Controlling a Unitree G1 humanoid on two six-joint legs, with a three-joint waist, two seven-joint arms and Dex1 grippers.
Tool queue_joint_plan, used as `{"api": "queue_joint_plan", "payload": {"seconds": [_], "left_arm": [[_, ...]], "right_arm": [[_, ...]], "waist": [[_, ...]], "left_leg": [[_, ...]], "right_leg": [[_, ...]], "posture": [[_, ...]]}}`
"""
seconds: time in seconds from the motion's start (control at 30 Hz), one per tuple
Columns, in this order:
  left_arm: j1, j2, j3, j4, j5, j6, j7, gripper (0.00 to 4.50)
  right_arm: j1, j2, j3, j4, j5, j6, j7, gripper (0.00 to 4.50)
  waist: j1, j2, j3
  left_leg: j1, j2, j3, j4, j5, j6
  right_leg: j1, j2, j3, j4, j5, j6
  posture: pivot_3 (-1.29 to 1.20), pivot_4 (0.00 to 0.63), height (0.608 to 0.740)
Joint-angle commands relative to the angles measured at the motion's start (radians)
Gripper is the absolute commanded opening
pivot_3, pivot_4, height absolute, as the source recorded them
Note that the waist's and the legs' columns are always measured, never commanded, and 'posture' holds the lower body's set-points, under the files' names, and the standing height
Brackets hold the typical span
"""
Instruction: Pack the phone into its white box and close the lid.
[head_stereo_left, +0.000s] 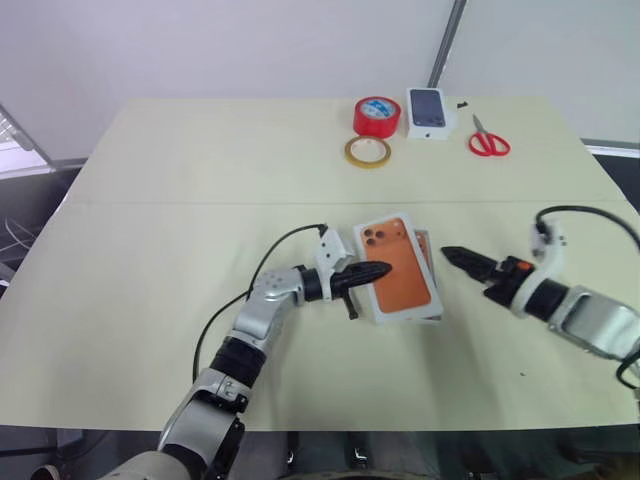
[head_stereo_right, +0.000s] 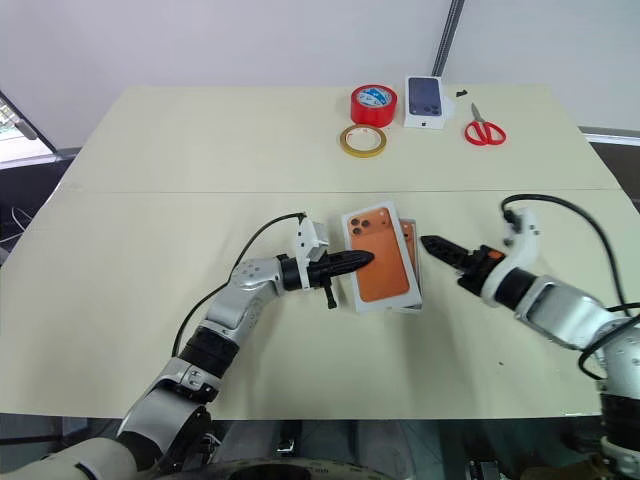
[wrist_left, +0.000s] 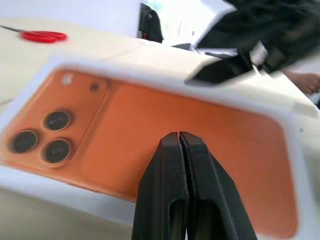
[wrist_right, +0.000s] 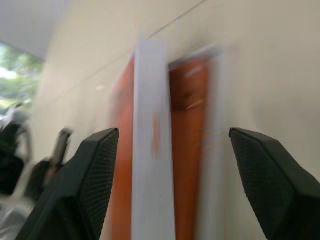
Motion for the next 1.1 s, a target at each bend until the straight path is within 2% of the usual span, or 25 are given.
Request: {"api": "queue_joint_plan", "payload": {"seconds": [0.03, 0.07, 0.17, 0.27, 0.3, 0.37, 0.5, 0.63, 0.93, 1.1], "left_arm": [[-0.039, -0.041, -0.022, 0.043, 0.022, -0.056, -0.008, 0.05], [-0.043, -0.046, -0.023, 0.052, 0.027, -0.063, -0.010, 0.05], [-0.050, -0.034, -0.017, 0.031, 0.023, -0.061, -0.023, 0.05], [-0.041, 0.011, 0.002, -0.042, 0.005, -0.020, -0.038, 0.05], [-0.032, 0.035, 0.007, -0.080, -0.007, 0.008, -0.048, 0.05], [-0.009, 0.092, 0.007, -0.145, -0.008, 0.043, -0.062, 0.05], [0.043, 0.192, -0.002, -0.207, 0.024, 0.075, -0.067, 0.05], [0.068, 0.234, 0.003, -0.239, 0.026, 0.098, -0.054, 0.05], [0.023, 0.153, -0.082, -0.157, 0.105, 0.106, 0.006, 0.05], [-0.008, 0.128, -0.076, -0.105, 0.100, 0.103, -0.002, 0.05]], "right_arm": [[-0.007, -0.012, -0.016, -0.064, -0.154, -0.031, 0.088, 3.68], [-0.013, 0.003, -0.014, -0.073, -0.178, -0.042, 0.091, 3.68], [0.017, -0.033, 0.081, -0.172, -0.454, -0.136, 0.214, 2.85], [0.063, -0.117, 0.236, -0.212, -0.858, -0.367, 0.353, 1.37], [0.067, -0.110, 0.258, -0.199, -0.924, -0.417, 0.382, 0.84], [0.054, -0.047, 0.251, -0.159, -0.942, -0.436, 0.393, 0.01], [0.044, 0.004, 0.294, -0.151, -1.085, -0.520, 0.449, 0.01], [0.021, 0.063, 0.300, -0.176, -1.127, -0.526, 0.484, 0.01], [0.014, 0.101, 0.291, -0.185, -1.199, -0.510, 0.544, 0.01], [0.019, 0.121, 0.274, -0.207, -1.211, -0.485, 0.550, 0.01]], "waist": [[0.001, 0.000, 0.000], [0.002, 0.000, 0.000], [0.001, 0.000, 0.000], [0.001, 0.000, 0.000], [0.001, 0.000, 0.000], [0.000, -0.001, 0.000], [0.001, 0.000, 0.000], [0.002, 0.000, 0.000], [0.004, 0.000, 0.000], [0.002, 0.000, 0.000]], "left_leg": [[0.000, 0.000, 0.000, 0.000, 0.000, 0.000], [0.000, 0.000, 0.000, 0.000, 0.000, 0.000], [0.000, 0.000, 0.000, 0.000, 0.000, 0.000], [0.000, 0.000, 0.000, 0.000, 0.000, 0.000], [0.000, 0.000, 0.000, 0.000, 0.000, 0.000], [0.000, 0.000, 0.000, 0.000, 0.000, 0.000], [0.001, 0.001, 0.000, 0.000, 0.000, 0.000], [0.001, 0.001, -0.001, 0.000, 0.000, -0.001], [0.001, 0.000, -0.001, 0.000, 0.000, 0.000], [0.002, 0.000, -0.001, 0.000, 0.000, 0.000]], "right_leg": [[0.000, 0.000, 0.000, 0.000, 0.000, 0.000], [0.000, 0.000, 0.000, 0.000, 0.000, 0.000], [0.000, 0.000, 0.000, 0.000, 0.000, 0.000], [0.000, 0.001, 0.000, 0.000, 0.000, 0.000], [0.000, 0.001, 0.000, 0.000, 0.000, 0.000], [0.000, 0.001, 0.000, 0.000, 0.000, 0.000], [0.001, 0.001, 0.000, 0.000, 0.000, 0.000], [0.001, 0.000, 0.000, 0.000, 0.000, 0.000], [0.002, 0.000, 0.000, -0.002, 0.000, 0.000], [0.002, 0.000, 0.000, -0.001, 0.000, 0.000]], "posture": [[0.00, 0.150, 0.740], [0.00, 0.150, 0.740], [0.00, 0.150, 0.740], [0.00, 0.150, 0.740], [0.00, 0.150, 0.740], [0.00, 0.150, 0.740], [0.00, 0.150, 0.740], [0.00, 0.150, 0.740], [0.00, 0.150, 0.740], [0.00, 0.150, 0.740]]}}
